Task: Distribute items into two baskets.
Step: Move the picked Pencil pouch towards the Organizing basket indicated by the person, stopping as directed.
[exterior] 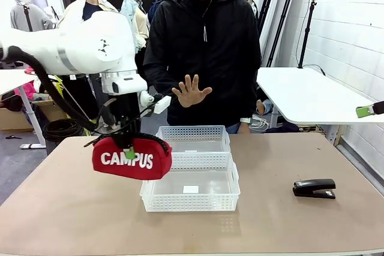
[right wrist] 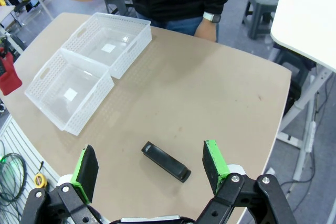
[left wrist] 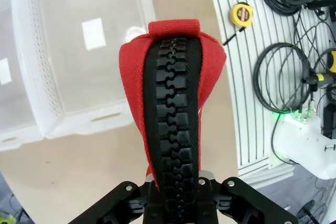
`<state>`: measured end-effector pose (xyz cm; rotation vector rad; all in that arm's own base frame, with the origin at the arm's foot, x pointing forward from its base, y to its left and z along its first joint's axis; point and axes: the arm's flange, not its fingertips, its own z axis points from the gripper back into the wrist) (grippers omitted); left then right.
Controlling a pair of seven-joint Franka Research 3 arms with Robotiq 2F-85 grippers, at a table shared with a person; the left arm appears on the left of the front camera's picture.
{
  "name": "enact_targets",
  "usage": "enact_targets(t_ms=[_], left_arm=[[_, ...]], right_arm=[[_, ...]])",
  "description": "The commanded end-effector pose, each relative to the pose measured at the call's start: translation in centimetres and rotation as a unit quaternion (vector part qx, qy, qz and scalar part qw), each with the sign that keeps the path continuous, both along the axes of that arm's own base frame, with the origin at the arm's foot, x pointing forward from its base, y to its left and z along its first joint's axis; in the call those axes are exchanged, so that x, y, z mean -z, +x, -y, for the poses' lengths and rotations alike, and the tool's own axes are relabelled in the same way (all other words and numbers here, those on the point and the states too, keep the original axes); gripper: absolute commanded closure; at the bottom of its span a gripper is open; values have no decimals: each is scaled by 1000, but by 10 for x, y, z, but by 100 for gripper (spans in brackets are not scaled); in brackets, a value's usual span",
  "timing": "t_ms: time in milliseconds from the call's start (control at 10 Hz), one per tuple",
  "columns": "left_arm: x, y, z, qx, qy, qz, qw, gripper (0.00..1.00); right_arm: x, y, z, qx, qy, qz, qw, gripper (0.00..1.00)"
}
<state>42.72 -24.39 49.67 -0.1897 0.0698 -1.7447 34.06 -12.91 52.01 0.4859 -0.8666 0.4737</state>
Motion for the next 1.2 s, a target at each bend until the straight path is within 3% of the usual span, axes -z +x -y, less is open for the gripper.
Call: enact_targets(t_ms=[0,1100], left_arm=[[0,-9,-11,2,5,4,1000,100],[-1,-8,-10,-5,4,-2,1000,100]], right_arm=[[2,2,0,-6,12,10,1000,0],[2,2,0,-6,12,10,1000,0]])
